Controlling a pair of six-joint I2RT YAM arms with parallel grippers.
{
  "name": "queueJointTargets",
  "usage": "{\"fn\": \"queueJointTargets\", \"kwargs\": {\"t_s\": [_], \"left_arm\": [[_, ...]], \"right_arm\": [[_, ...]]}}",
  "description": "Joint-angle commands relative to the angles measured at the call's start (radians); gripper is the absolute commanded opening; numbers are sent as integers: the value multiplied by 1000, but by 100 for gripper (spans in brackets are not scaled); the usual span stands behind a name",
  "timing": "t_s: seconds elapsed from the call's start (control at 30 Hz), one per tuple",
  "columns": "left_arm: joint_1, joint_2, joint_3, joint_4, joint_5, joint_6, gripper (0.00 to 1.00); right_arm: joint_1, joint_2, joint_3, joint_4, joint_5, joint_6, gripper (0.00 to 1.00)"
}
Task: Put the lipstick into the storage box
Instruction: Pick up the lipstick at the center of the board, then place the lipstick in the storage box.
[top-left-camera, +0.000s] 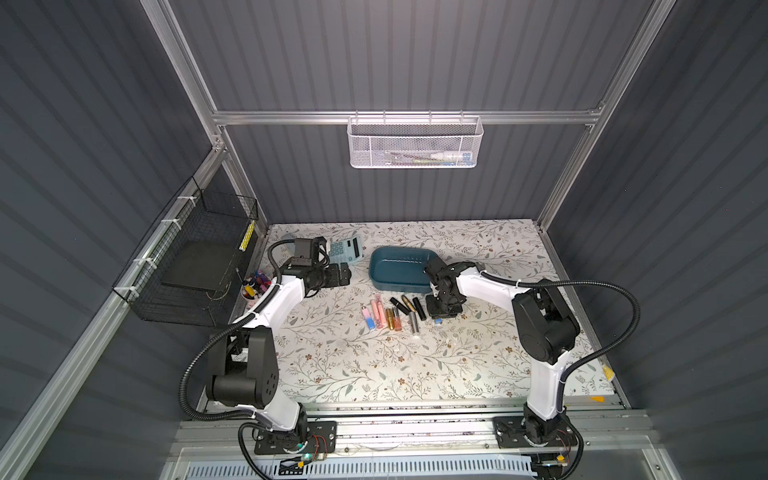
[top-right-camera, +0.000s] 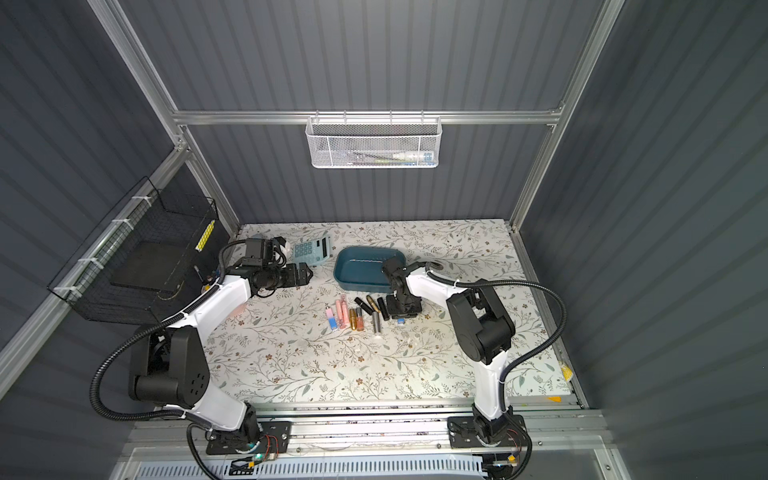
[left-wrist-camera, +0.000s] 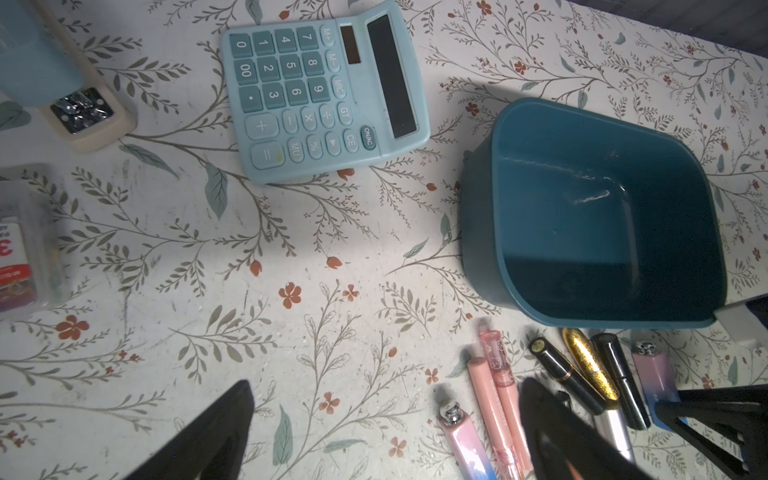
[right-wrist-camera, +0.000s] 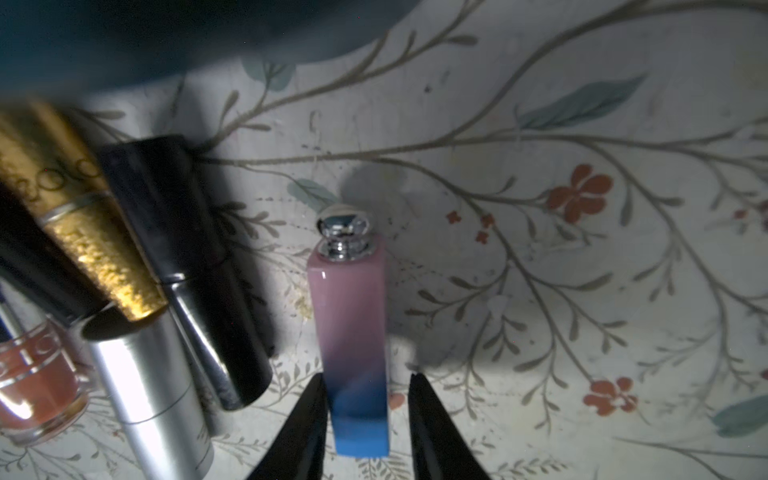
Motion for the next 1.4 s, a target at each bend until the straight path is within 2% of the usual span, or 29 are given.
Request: {"fn": "queueJointTargets", "kwargs": {"t_s": [0.0, 0.07, 0.23, 0.3, 0.63, 0.87, 1.13, 1.37], "left_arm": [[-7, -7, 10, -28, 2, 21, 100], [-6, -8, 6, -28, 1, 21, 100], [-6, -10, 0, -23, 2, 18, 100], [-5, -9, -1, -23, 1, 17, 100], [-6, -8, -5, -16, 1, 11, 100], [-7, 13, 8, -7, 14, 7, 100], [-17, 16, 17, -8, 28, 12, 100], [-39, -15, -2, -15, 55, 4, 100]], "right_arm": [[-2, 35, 13, -9, 20, -1, 34], [-2, 43, 14, -10, 25, -8, 33], [-2, 61, 31, -37, 30, -22, 10], [-1, 47, 20, -43, 22, -14, 7], [35, -104, -23, -141, 2, 19, 6], [37, -195, 50, -225, -4, 24, 7], [-4, -98, 322, -285, 34, -21, 8], [-72, 59, 557, -285, 23, -61, 10]]}}
